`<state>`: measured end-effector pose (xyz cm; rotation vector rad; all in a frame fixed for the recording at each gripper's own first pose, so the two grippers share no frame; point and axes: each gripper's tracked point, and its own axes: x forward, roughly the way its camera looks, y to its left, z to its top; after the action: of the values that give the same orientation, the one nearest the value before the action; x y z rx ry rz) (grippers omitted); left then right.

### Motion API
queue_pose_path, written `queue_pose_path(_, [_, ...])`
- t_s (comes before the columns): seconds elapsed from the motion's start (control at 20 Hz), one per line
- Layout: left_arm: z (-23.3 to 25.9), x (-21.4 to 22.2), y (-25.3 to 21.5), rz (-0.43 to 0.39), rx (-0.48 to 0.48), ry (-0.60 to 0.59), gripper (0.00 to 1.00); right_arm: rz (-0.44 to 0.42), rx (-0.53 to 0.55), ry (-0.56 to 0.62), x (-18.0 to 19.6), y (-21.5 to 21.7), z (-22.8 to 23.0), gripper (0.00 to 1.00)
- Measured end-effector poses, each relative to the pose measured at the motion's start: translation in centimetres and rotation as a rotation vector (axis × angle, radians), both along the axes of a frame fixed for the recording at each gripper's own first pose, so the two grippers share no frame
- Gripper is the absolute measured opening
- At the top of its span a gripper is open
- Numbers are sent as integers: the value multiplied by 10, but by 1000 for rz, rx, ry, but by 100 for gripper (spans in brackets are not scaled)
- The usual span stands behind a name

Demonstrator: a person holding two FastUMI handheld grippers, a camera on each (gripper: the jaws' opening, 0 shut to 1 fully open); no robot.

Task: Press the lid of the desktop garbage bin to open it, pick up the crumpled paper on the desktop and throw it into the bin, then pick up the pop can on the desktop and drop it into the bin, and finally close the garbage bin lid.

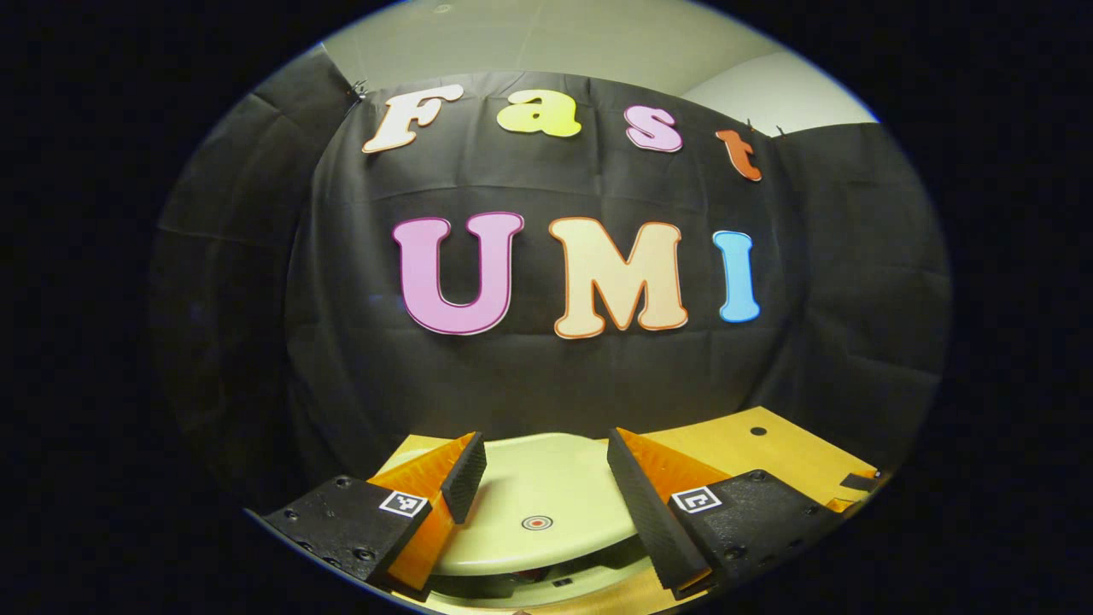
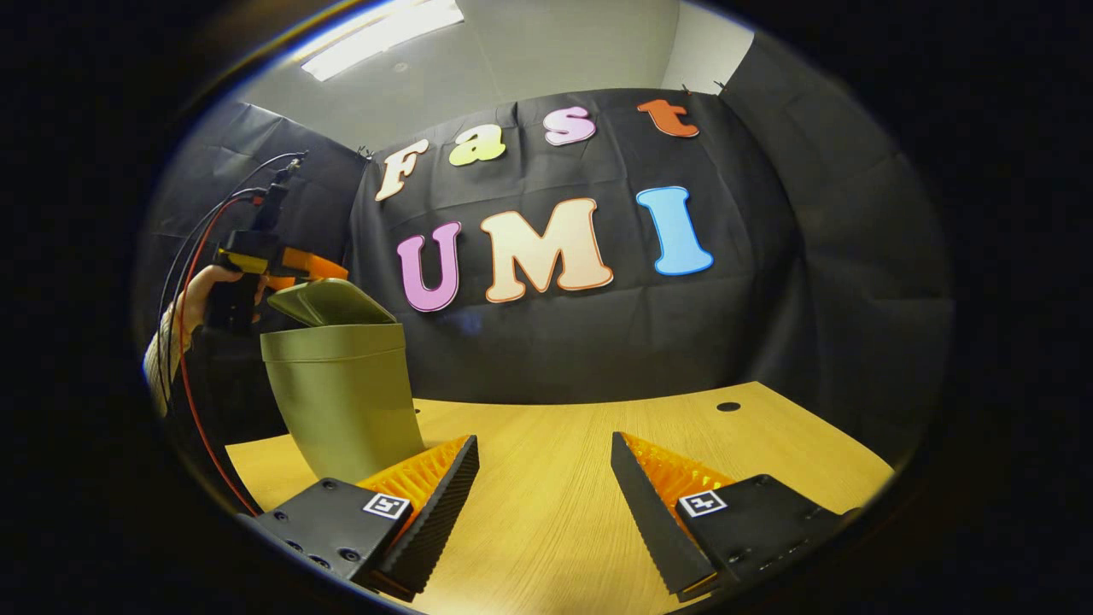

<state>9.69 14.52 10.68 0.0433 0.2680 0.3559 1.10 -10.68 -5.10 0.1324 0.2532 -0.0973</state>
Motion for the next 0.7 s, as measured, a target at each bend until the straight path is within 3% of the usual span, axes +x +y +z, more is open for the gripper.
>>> queue_pose_path(0.45, [-34,-20,-12,-23,11,50,88,18,-2,5,1,7,-2,98])
queue_pose_path(0.6, [-33,-22,-13,-11,5,23,91,22,0,14,1,9,-4,98])
queue_pose_path(0.7, [-31,-22,-14,-12,24,0,88,27,-1,22,1,11,-6,98])
